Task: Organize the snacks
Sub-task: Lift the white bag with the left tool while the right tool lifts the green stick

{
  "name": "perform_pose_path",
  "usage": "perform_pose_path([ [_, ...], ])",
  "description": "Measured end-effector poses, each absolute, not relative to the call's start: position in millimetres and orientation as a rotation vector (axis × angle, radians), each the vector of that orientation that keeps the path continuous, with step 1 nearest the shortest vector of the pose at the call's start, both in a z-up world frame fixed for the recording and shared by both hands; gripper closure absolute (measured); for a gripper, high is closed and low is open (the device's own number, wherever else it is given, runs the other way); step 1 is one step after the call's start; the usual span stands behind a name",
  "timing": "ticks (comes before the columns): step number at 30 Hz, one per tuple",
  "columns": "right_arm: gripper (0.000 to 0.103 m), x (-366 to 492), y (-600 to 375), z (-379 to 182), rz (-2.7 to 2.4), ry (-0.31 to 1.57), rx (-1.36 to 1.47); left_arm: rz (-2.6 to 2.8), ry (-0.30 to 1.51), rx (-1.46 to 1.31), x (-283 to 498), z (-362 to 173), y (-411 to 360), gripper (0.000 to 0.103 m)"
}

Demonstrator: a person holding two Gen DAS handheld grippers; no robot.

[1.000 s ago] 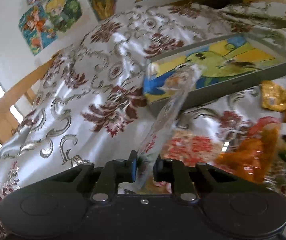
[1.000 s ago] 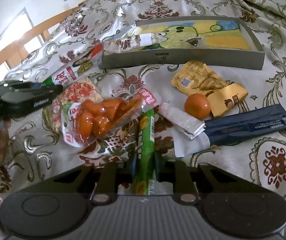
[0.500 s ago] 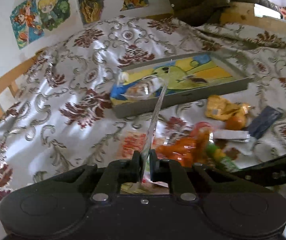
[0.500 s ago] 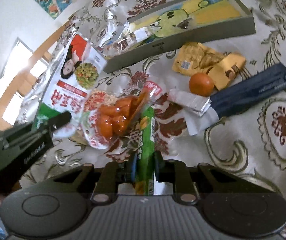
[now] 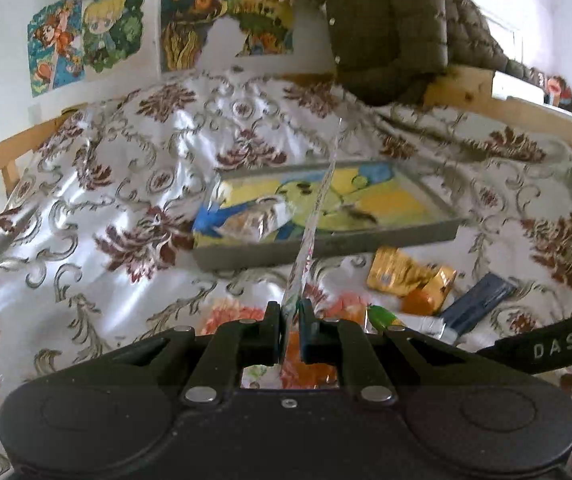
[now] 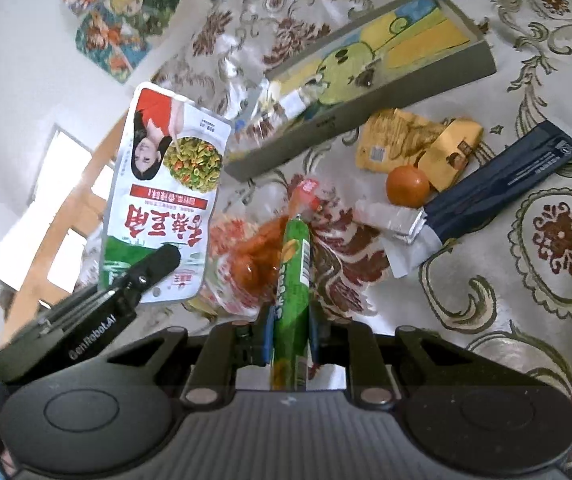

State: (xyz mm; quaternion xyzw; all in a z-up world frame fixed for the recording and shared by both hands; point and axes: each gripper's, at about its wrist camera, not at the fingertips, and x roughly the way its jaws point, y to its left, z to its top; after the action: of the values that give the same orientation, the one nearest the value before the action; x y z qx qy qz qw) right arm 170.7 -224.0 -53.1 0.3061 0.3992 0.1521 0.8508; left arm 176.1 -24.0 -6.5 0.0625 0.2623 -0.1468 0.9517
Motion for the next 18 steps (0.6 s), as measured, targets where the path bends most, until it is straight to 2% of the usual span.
perform_pose_path([
  [12, 0.083, 200, -257, -27, 0.265, 0.688, 0.678, -0.308, 0.458, 0.057, 210, 2, -34, 0.094],
  [18, 0.083, 249, -267, -11, 0.268, 0.631, 0.613, -0.315, 0.452, -0.005, 264, 3, -55, 0.094],
])
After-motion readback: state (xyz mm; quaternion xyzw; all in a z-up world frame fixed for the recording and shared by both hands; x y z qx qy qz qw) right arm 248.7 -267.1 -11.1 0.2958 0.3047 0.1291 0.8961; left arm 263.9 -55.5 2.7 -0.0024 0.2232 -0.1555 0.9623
